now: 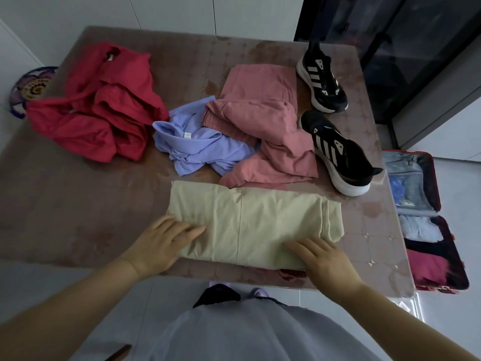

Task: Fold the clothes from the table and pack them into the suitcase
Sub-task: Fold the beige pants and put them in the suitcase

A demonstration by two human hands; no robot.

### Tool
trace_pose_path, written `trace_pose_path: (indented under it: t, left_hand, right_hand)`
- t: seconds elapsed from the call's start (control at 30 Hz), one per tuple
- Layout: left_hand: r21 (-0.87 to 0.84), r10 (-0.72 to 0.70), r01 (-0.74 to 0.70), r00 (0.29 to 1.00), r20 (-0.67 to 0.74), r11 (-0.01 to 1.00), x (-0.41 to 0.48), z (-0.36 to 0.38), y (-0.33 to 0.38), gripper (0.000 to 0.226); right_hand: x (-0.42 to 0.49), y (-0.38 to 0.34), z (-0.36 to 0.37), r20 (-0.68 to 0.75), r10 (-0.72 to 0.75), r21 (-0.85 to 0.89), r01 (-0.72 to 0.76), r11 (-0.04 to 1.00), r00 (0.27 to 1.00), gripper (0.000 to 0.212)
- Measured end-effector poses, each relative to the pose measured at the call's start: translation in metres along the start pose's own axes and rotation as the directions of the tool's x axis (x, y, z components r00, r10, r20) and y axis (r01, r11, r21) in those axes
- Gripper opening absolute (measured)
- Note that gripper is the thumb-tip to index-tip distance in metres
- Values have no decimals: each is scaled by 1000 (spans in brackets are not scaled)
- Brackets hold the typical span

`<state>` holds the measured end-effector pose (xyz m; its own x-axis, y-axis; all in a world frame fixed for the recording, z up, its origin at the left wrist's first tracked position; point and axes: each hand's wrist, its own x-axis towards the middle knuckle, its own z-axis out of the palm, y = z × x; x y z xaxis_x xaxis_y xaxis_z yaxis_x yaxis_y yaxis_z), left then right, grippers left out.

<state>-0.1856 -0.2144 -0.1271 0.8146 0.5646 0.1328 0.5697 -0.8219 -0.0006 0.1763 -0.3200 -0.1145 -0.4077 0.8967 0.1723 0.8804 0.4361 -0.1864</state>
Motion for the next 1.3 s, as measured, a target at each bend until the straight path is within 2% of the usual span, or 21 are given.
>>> trace_pose_path:
  t: [0.1, 0.2, 0.3, 0.37, 0.43, 0.57, 0.63, 0.83, 0.9, 0.97, 1.03, 1.17, 1.3]
  left_hand:
    - [-26, -12, 15, 996, 86, 1000, -8, -7, -3, 66]
    - [-119, 38, -20, 988, 147, 993, -13, -9, -7, 61]
    - [-181, 22, -7, 996, 82, 984, 7, -17, -2, 44]
    - [-161, -17, 20, 1000, 22, 987, 38, -17, 13, 42]
    - [-111, -107, 107, 994, 5, 988, 73, -8, 35, 45]
    - [-6, -362, 373, 903, 230, 928, 100, 15, 58, 62]
    - [13, -400, 413, 871, 285, 911, 92, 24, 53, 66]
    - [-71, -382, 430, 856, 348, 900, 90, 33, 47, 69]
    - [-98, -380, 436, 858, 347, 895, 91, 29, 43, 83]
    - [-122, -396, 458, 852, 344, 880, 88, 25, 37, 87]
    - [-121, -364, 427, 863, 351, 896, 87, 15, 33, 84]
    - [-78, -254, 270, 951, 178, 960, 99, 6, 53, 62]
    - [-53, -327, 350, 912, 248, 935, 106, 23, 83, 57]
  right_hand:
    - [-9, 0, 0, -20, -17, 39, 18, 999, 1000, 39]
    - [-9, -2, -3, 93, -5, 76, -2, 997, 996, 41]
    - [10, -11, -8, 105, 54, 124, -67, 990, 993, 45]
    - [37, -24, -2, 71, 92, 64, -97, 993, 993, 52]
    - [70, -41, 8, 137, 191, 4, -193, 981, 972, 63]
    - [97, -40, 25, 378, 347, -86, -340, 936, 859, 96]
    - [84, -27, 34, 439, 393, -46, -417, 908, 808, 93]
    - [72, -15, 35, 477, 394, 17, -456, 890, 786, 93]
    - [73, -12, 32, 481, 379, 59, -461, 886, 790, 100]
    - [75, -2, 26, 442, 395, 73, -471, 879, 806, 112]
    - [78, 14, 16, 405, 436, 20, -484, 875, 804, 111]
    - [78, 47, 1, 424, 467, -69, -486, 871, 776, 103]
    - [73, 48, 5, 502, 375, -97, -380, 920, 779, 113]
